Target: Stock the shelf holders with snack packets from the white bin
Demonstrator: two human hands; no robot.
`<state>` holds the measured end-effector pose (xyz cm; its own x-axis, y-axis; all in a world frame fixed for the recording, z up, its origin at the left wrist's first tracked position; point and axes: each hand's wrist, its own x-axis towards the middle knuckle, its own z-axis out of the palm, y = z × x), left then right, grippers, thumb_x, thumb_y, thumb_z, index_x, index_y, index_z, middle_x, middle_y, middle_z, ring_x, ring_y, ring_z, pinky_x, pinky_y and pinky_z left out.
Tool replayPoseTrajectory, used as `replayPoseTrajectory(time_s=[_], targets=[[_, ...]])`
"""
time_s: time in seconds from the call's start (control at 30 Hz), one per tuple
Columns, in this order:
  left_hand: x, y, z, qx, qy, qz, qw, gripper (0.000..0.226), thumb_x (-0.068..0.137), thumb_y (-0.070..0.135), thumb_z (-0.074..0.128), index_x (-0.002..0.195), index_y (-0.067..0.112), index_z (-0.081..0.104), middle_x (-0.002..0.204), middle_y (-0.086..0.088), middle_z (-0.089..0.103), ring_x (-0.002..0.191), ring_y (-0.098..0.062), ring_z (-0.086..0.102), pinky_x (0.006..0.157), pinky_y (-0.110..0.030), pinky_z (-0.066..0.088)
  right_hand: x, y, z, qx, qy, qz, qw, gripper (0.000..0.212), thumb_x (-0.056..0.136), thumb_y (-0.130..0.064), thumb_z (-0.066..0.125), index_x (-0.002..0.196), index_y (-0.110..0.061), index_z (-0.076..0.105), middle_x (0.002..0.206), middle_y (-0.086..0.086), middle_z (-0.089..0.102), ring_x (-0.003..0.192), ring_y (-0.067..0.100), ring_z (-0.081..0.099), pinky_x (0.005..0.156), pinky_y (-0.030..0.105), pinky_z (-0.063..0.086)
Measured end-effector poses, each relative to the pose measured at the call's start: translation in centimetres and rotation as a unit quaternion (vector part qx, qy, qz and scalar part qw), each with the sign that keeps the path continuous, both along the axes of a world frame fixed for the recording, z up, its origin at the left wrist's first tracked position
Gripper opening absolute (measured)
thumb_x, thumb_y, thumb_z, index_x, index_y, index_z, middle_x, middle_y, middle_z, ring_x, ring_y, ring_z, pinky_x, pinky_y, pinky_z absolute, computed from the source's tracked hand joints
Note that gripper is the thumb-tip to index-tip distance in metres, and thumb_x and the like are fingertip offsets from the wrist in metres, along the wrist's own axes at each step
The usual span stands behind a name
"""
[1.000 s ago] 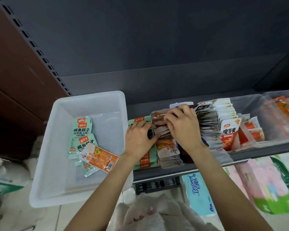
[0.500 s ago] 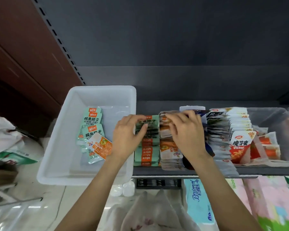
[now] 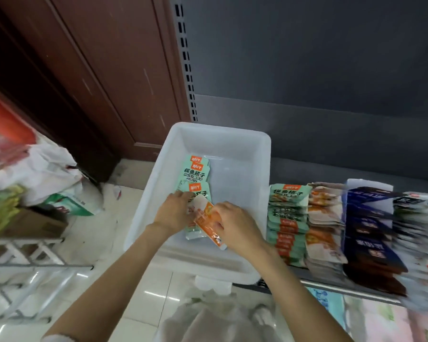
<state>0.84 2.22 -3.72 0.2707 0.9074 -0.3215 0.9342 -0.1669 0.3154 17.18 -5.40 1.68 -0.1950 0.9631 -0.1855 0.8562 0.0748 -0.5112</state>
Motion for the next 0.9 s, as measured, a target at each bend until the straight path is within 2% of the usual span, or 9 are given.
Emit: replayPoseTrajectory(time_s=[0.2, 0.3, 0.43, 0.5, 0.53, 0.63, 0.77, 0.83, 0.9], targets=[[0.3, 2.5, -1.3, -0.023, 0.031, -0.119, 0.992, 0.050, 0.088, 0.019, 0.057, 0.134, 0.013, 0.037, 0.127, -0.012, 0.047, 0.115, -0.030, 0.052, 0.097, -0.036, 0.044, -4.5, 3.5, -5.2, -0.163, -0.164, -0.079, 0.970, 0.079, 0.073, -0.036, 0.077, 0.131, -0.010, 0.031, 0.130, 0.011, 0.041, 0.120, 0.031, 0.041, 0.091, 0.039, 0.042], [-0.2, 3.3, -1.1, -0.049, -0.020, -0.143, 0.988, 0.054, 0.086, 0.016, 0.058, 0.135, 0.014, 0.036, 0.126, -0.012, 0.050, 0.115, -0.030, 0.052, 0.096, -0.035, 0.043, -5.4, 3.9, -6.0, -0.164, -0.198, -0.103, 0.961, 0.063, 0.083, -0.024, 0.068, 0.133, -0.010, 0.031, 0.132, 0.014, 0.039, 0.121, 0.033, 0.040, 0.096, 0.040, 0.042], [-1.1, 3.8, 0.5, -0.099, -0.202, -0.066, 0.972, 0.047, 0.091, 0.029, 0.056, 0.134, 0.016, 0.041, 0.122, -0.005, 0.052, 0.108, -0.022, 0.054, 0.085, -0.026, 0.040, -5.7, 3.5, -4.1, -0.100, -0.146, -0.212, 0.961, 0.032, 0.095, -0.011, 0.044, 0.126, -0.011, 0.039, 0.119, 0.012, 0.058, 0.106, 0.033, 0.058, 0.078, 0.037, 0.045], [-1.4, 3.7, 1.8, -0.143, -0.315, 0.009, 0.938, 0.041, 0.096, 0.035, 0.048, 0.133, 0.018, 0.044, 0.116, 0.002, 0.053, 0.106, -0.017, 0.055, 0.093, -0.030, 0.043, -5.5, 3.1, -2.4, -0.049, -0.045, -0.320, 0.945, 0.035, 0.092, -0.003, 0.044, 0.126, -0.010, 0.039, 0.107, 0.007, 0.061, 0.098, 0.033, 0.060, 0.068, 0.033, 0.040], [-1.5, 3.7, 2.5, -0.179, -0.365, 0.039, 0.913, 0.037, 0.096, 0.037, 0.046, 0.130, 0.021, 0.047, 0.114, 0.005, 0.055, 0.107, -0.015, 0.055, 0.096, -0.033, 0.044, -5.3, 2.9, -1.7, -0.030, 0.076, -0.384, 0.920, 0.036, 0.091, 0.002, 0.044, 0.123, -0.011, 0.039, 0.102, 0.003, 0.059, 0.096, 0.032, 0.060, 0.065, 0.031, 0.042], [-2.0, 3.5, 4.3, -0.303, -0.437, 0.047, 0.846, 0.024, 0.093, 0.036, 0.053, 0.114, 0.025, 0.056, 0.108, 0.006, 0.064, 0.099, -0.010, 0.062, 0.086, -0.024, 0.051, -5.9, 2.5, 0.4, 0.001, 0.465, -0.481, 0.743, 0.041, 0.088, 0.013, 0.045, 0.111, -0.021, 0.041, 0.101, 0.007, 0.062, 0.092, 0.023, 0.063, 0.066, 0.028, 0.055], [-2.2, 3.4, 4.6, -0.314, -0.417, -0.049, 0.852, 0.027, 0.080, 0.015, 0.073, 0.098, 0.028, 0.059, 0.098, 0.000, 0.068, 0.088, -0.012, 0.067, 0.077, -0.026, 0.054, -5.6, 1.7, 1.7, 0.050, 0.559, -0.508, 0.653, 0.035, 0.086, 0.011, 0.053, 0.109, -0.014, 0.045, 0.101, 0.009, 0.065, 0.089, 0.018, 0.064, 0.066, 0.026, 0.054], [-2.0, 3.3, 4.8, -0.271, -0.399, -0.110, 0.869, 0.026, 0.078, 0.011, 0.075, 0.094, 0.027, 0.061, 0.089, 0.001, 0.069, 0.079, -0.007, 0.066, 0.074, -0.024, 0.054, -4.6, 0.5, 1.9, 0.110, 0.493, -0.530, 0.681, 0.030, 0.087, 0.003, 0.060, 0.106, -0.015, 0.045, 0.096, 0.003, 0.064, 0.082, 0.005, 0.065, 0.067, 0.021, 0.051], [-1.4, 3.0, 5.0, -0.206, -0.368, -0.177, 0.889, 0.024, 0.078, 0.011, 0.075, 0.091, 0.028, 0.064, 0.084, 0.007, 0.068, 0.072, -0.003, 0.063, 0.070, -0.021, 0.052, -3.2, -1.5, 2.5, 0.160, 0.297, -0.526, 0.781, 0.036, 0.084, -0.008, 0.069, 0.106, -0.024, 0.045, 0.094, -0.003, 0.064, 0.077, 0.004, 0.064, 0.065, 0.023, 0.050]])
